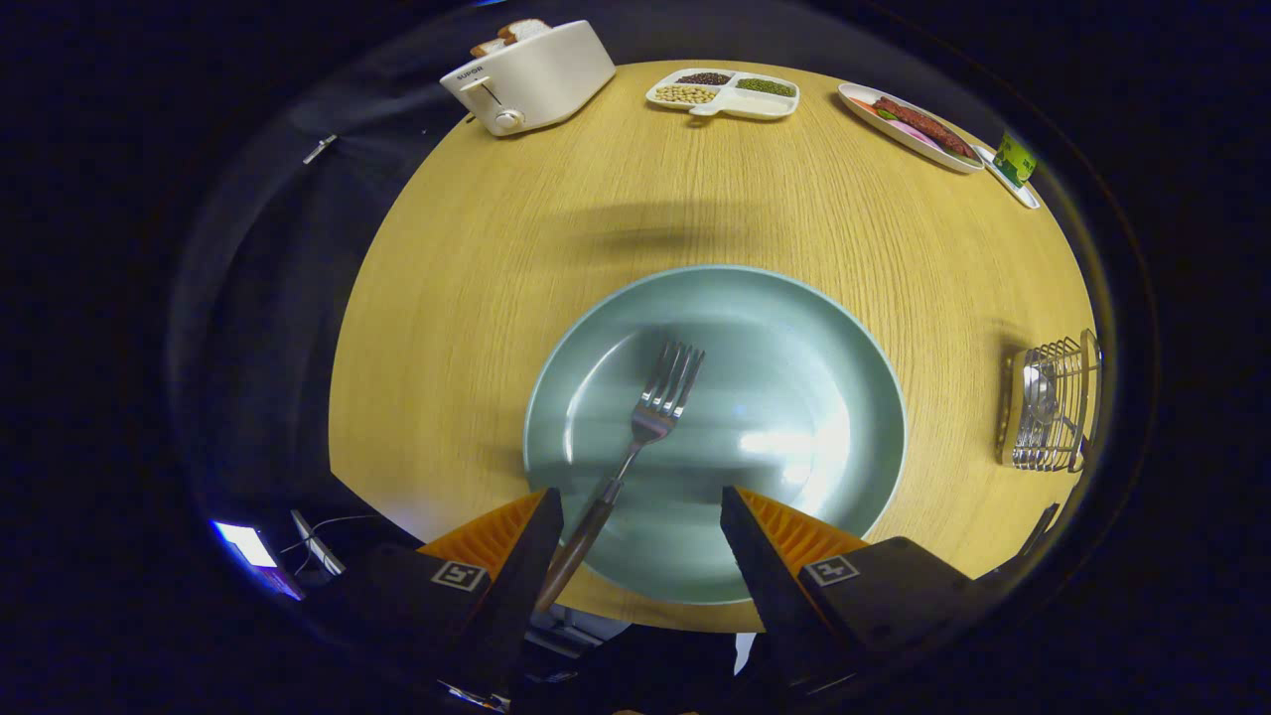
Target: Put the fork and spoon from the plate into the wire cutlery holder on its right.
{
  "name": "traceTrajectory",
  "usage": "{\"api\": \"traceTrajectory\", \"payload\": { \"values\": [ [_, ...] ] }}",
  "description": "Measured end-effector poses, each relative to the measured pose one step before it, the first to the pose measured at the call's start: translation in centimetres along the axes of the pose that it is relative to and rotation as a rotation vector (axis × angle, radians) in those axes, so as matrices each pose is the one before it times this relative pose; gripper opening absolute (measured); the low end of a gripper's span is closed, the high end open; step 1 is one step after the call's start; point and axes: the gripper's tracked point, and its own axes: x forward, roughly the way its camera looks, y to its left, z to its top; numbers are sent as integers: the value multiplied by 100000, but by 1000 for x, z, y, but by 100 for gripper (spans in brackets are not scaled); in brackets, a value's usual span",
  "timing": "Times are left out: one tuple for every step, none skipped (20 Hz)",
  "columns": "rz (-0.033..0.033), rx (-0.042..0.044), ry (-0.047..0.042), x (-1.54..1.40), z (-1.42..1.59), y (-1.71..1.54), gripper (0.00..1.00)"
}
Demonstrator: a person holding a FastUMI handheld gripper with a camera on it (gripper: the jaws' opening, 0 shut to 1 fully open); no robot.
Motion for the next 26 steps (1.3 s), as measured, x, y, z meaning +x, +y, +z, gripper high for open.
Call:
{"api": "traceTrajectory", "payload": {
  "values": [
    [-761,-642,544,191,-142,-169,100],
    [-715,-326,507,238,-140,-216,99],
    [-478,161,627,162,-139,-130,99],
    [-188,252,779,168,-129,-74,99],
    [152,34,749,77,-202,-46,97],
    [319,71,710,135,-128,-40,95],
    [244,-87,987,90,-237,-28,88],
    [658,-19,930,112,-281,91,84],
    [632,-60,965,-16,-339,68,77],
    [410,202,1045,67,-327,4,71],
    [230,-167,1563,181,-386,63,57],
    [238,-572,1173,211,-367,-5,44],
    [-432,-1128,667,86,-172,-140,31],
    [-1035,-1160,63,9,-190,-360,28],
    [138,-828,-391,111,-214,-102,17],
    [2589,260,-590,-501,203,322,16],
    [3361,-1529,848,483,-216,394,13],
    [2956,-2653,-384,-218,-31,322,12],
    [629,-3217,-190,-83,-52,-159,11],
    [470,-2404,-27,-206,-96,-478,8],
    [213,-797,-113,-242,-157,-454,8],
    [73,420,-601,-323,-71,-364,8],
    [555,954,-421,-402,43,-338,8],
    [441,1054,-187,-378,65,-366,8],
    [333,408,-297,-504,230,-388,8],
    [-106,-173,-525,-738,42,-374,8]
  ]
}}
